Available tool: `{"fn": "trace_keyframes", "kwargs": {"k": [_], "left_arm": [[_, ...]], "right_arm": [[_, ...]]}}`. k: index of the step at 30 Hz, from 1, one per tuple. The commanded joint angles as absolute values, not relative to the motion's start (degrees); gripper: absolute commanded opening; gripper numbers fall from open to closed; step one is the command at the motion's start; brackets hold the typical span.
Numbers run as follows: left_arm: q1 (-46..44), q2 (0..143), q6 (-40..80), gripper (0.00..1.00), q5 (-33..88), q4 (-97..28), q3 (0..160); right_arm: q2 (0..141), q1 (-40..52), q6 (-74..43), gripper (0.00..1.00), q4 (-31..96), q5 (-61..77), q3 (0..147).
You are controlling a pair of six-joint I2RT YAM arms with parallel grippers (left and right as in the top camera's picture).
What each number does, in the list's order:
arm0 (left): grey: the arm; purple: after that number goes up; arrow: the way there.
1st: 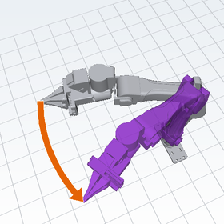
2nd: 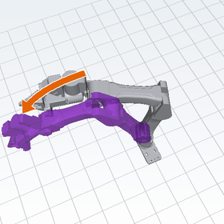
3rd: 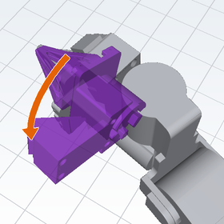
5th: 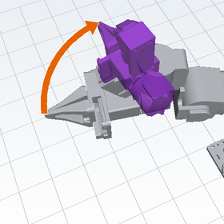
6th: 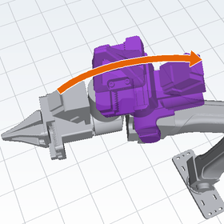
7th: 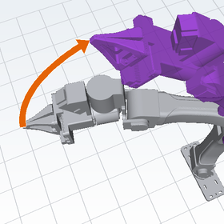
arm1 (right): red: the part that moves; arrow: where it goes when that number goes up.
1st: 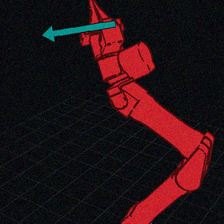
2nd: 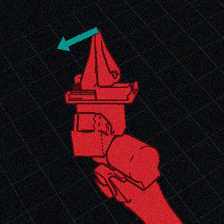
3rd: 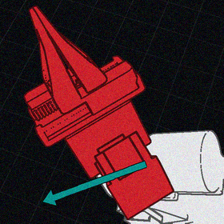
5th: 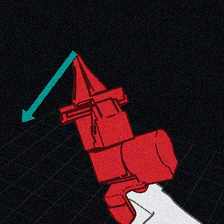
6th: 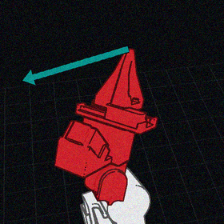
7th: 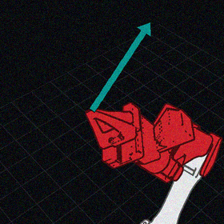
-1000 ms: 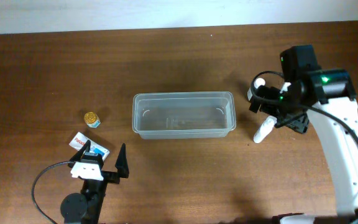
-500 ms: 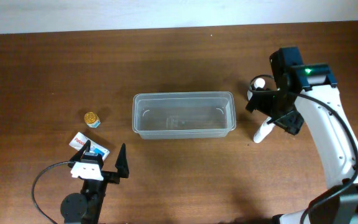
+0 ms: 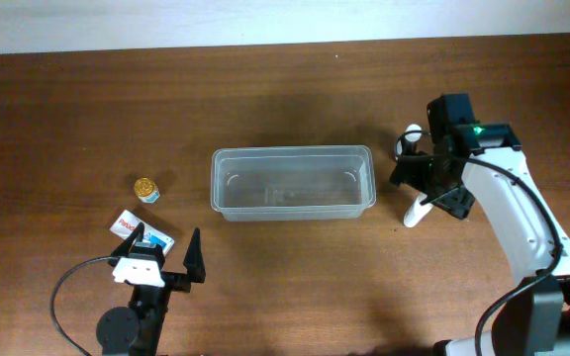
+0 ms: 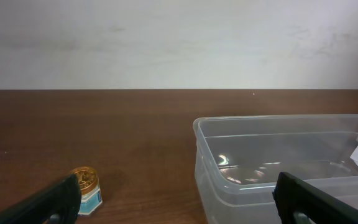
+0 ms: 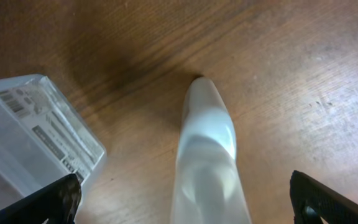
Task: Pack container
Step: 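Lower the right gripper and close it on the white lotion bottle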
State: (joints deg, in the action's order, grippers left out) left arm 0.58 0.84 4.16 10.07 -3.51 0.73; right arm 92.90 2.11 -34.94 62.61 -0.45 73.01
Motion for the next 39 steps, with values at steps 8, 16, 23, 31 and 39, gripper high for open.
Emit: {"fn": "trace_keyframes", "kwargs": {"k": [8, 16, 23, 31, 39], "left_arm": [[0.9, 0.3, 4.3, 0.99, 9.8, -3.7, 0.5], [0.9, 0.3, 4.3, 0.99, 9.8, -3.7, 0.5], [0.9, 0.3, 4.3, 0.99, 9.8, -3.7, 0.5], [0.9, 0.3, 4.3, 0.99, 9.8, -3.7, 0.5], [0.9, 0.3, 4.3, 0.99, 9.8, -3.7, 0.5]], "right_arm": [[93.2, 1.8, -33.5, 0.98, 60.6, -7.4, 69.8], [93.2, 1.8, -33.5, 0.98, 60.2, -5.6, 69.5], [93.2, 1.8, -33.2, 0.97, 58.6, -4.6, 68.0], [93.2, 1.8, -33.2, 0.63, 57.8, -4.6, 67.4], [93.2, 1.8, -33.2, 0.48, 54.9, -4.6, 64.4]]}}
